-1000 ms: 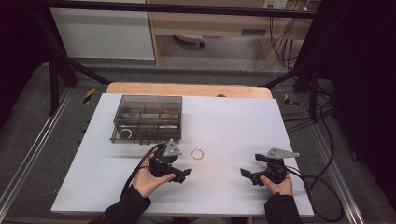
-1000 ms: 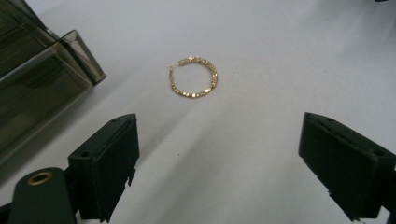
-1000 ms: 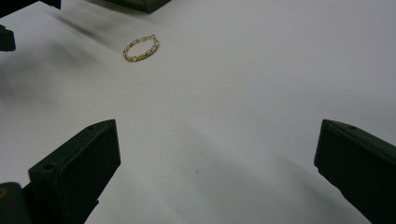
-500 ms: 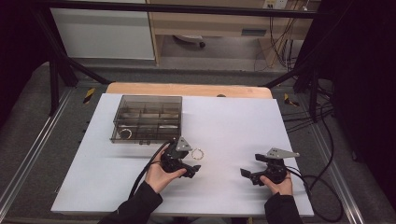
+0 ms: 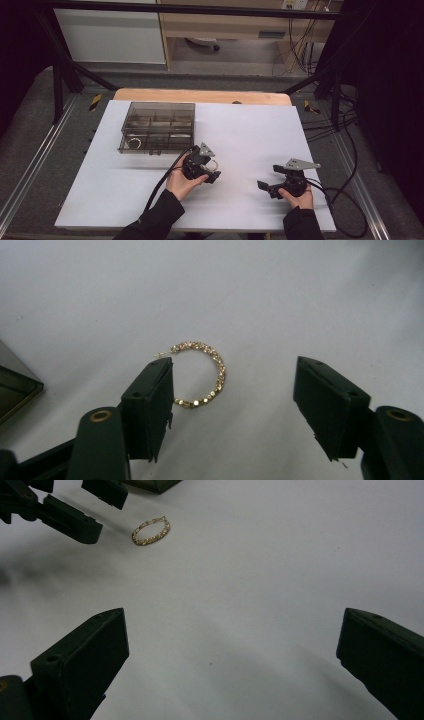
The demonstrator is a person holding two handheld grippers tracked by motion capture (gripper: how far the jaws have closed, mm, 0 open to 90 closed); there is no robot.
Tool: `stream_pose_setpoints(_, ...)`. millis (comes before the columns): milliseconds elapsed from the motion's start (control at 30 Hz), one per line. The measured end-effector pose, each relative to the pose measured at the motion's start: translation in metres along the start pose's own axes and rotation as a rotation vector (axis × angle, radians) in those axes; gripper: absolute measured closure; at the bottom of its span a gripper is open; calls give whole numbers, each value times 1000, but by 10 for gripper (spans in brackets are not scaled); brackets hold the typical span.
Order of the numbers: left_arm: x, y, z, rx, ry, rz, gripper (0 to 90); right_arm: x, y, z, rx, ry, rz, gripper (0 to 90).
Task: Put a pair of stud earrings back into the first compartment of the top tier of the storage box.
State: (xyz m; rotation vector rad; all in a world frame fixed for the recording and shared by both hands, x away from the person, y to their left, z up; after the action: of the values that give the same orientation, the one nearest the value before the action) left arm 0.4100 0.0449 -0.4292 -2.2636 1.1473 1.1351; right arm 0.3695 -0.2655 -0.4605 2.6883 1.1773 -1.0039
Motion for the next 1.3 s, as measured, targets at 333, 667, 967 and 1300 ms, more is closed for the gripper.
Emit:
stream_pose_setpoints(333,13,-3,-1,-27,-15,18,502,0,0,0,2,-2,0,8)
stream_pose_setpoints(667,20,-5,-2,-19,-15,9,624,0,0,0,1,1,-2,7)
stream_pose_setpoints(967,24,-6,-2,-7,-22,6,732,0,0,0,2,0,1,7)
stream_pose_setpoints(1300,25,-5,-3,10,-19,8,810,0,0,0,1,-2,-1,8)
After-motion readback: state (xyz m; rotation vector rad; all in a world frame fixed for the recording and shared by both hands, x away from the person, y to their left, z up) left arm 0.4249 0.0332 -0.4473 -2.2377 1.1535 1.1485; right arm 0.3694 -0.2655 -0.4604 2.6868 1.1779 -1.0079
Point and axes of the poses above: each handheld gripper's, and its own axes: x roughly forward along the jaws, z roughly out of its underside, y roughly to its right, the point moved 1 cm from there along x, roughly forward along the jaws, and after that the axes turned 4 degrees about -y, right-handed, at the moved point
